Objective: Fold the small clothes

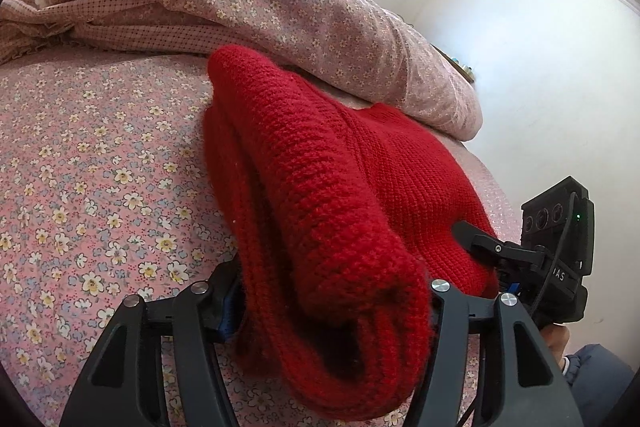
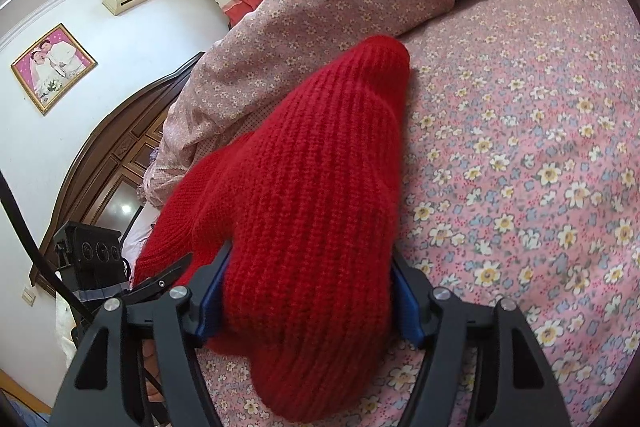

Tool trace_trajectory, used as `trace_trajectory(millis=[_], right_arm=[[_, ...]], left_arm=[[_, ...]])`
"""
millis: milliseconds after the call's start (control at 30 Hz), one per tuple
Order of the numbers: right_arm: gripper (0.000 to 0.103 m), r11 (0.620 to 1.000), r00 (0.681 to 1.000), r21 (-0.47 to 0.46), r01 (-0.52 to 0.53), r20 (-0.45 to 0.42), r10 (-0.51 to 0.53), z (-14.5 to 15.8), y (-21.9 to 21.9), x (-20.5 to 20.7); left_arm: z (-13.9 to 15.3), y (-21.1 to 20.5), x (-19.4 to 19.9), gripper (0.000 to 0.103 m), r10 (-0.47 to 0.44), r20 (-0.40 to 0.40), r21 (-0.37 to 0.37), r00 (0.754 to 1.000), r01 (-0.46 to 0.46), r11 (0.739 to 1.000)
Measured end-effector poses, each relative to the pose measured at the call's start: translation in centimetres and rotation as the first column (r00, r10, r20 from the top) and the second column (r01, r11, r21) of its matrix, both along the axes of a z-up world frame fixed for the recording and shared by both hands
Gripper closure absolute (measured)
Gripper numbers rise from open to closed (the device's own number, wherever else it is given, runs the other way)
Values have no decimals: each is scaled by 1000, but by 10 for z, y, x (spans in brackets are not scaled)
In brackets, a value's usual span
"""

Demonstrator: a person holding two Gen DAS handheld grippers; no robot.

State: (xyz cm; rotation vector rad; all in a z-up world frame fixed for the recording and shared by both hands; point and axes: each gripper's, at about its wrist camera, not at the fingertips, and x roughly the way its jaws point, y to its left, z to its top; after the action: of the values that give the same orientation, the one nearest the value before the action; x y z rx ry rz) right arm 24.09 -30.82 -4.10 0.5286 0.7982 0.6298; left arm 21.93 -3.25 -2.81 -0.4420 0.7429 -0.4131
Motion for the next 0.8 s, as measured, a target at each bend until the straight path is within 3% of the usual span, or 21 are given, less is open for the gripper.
trace_trajectory(millis=[800], right_arm=[[26,1000,1000,4,1,-6,-1,1,3,1]], left_arm=[[2,-2,-5,42,21,5,33,1000,-22,999]])
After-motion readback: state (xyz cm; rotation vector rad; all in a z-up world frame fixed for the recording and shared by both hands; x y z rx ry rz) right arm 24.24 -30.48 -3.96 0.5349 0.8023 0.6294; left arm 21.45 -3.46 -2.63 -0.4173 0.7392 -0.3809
